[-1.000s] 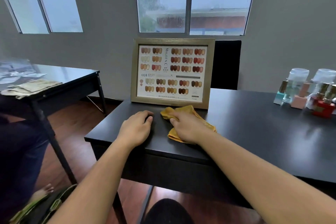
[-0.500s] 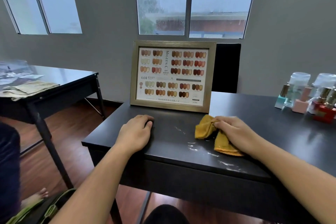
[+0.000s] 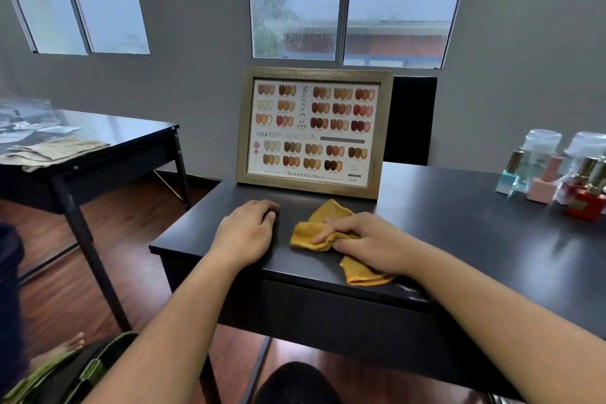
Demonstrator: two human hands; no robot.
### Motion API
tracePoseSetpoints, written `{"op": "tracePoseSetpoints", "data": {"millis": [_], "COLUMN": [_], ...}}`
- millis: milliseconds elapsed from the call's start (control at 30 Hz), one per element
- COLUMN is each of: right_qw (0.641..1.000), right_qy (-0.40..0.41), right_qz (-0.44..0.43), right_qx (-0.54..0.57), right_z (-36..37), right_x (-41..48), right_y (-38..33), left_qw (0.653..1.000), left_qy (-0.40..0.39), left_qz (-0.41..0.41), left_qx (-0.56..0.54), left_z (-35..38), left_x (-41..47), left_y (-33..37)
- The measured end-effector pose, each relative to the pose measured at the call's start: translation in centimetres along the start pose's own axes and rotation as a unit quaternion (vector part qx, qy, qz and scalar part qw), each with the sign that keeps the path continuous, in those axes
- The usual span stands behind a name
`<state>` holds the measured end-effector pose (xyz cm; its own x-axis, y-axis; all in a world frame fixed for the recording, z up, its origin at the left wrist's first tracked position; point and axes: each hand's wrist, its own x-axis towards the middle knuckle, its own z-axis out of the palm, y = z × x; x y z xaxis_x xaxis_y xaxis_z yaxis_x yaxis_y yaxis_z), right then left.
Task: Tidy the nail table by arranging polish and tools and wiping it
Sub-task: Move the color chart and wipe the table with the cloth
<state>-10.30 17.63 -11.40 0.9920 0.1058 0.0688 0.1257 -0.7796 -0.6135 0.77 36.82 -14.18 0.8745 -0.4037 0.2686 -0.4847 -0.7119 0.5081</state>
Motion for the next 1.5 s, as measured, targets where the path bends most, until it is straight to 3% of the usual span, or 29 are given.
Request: {"op": "tracePoseSetpoints", "data": {"millis": [233, 400, 500, 667, 867, 1100, 1200, 1267, 1333, 1500], "right_qw": [0.986, 0.936, 0.955, 0.995, 0.993, 0.984, 0.960, 0.922, 0.907, 0.969], "right_qy": [0.060, 0.216, 0.193, 0.070, -0.010, 0.068, 0.175, 0.275, 0.322, 0.184], "right_qz": [0.030, 0.093, 0.118, 0.066, 0.009, 0.025, 0.079, 0.115, 0.138, 0.132], "right_qx": [0.151, 0.262, 0.193, 0.036, 0.115, 0.164, 0.203, 0.247, 0.235, 0.095], "right_z": [-3.8, -5.4, -4.2, -0.8, -1.9, -5.5, -7.3, -7.5, -6.9, -3.6], "right_x": [-5.3, -5.1, -3.3, -1.4, -4.6, -9.4, -9.5, -8.4, -6.8, -3.4], "right_y": [2.7, 5.1, 4.3, 1.7, 1.7, 5.3, 6.8, 7.6, 7.2, 4.7], "left_qw": [1.000, 1.000, 1.000, 1.000, 1.000, 0.999, 0.998, 0.996, 0.995, 0.995], "left_qy": [0.006, 0.004, 0.002, 0.001, -0.002, -0.008, -0.016, -0.020, -0.024, -0.035], "left_qz": [0.006, 0.004, 0.005, 0.005, 0.005, 0.003, -0.016, -0.017, -0.010, 0.006], "left_qx": [0.004, 0.012, 0.020, 0.025, 0.028, 0.043, 0.060, 0.083, 0.093, 0.092], "left_z": [0.1, 0.2, 0.2, 0.1, 0.0, 0.2, 0.4, 0.9, 1.4, 2.8], "left_x": [0.0, 0.0, -0.1, -0.1, -0.2, -0.1, 0.1, 0.2, 0.2, 0.3], "left_y": [0.0, 0.0, 0.1, 0.2, 0.2, 0.3, 0.9, 1.6, 2.5, 4.5]}}
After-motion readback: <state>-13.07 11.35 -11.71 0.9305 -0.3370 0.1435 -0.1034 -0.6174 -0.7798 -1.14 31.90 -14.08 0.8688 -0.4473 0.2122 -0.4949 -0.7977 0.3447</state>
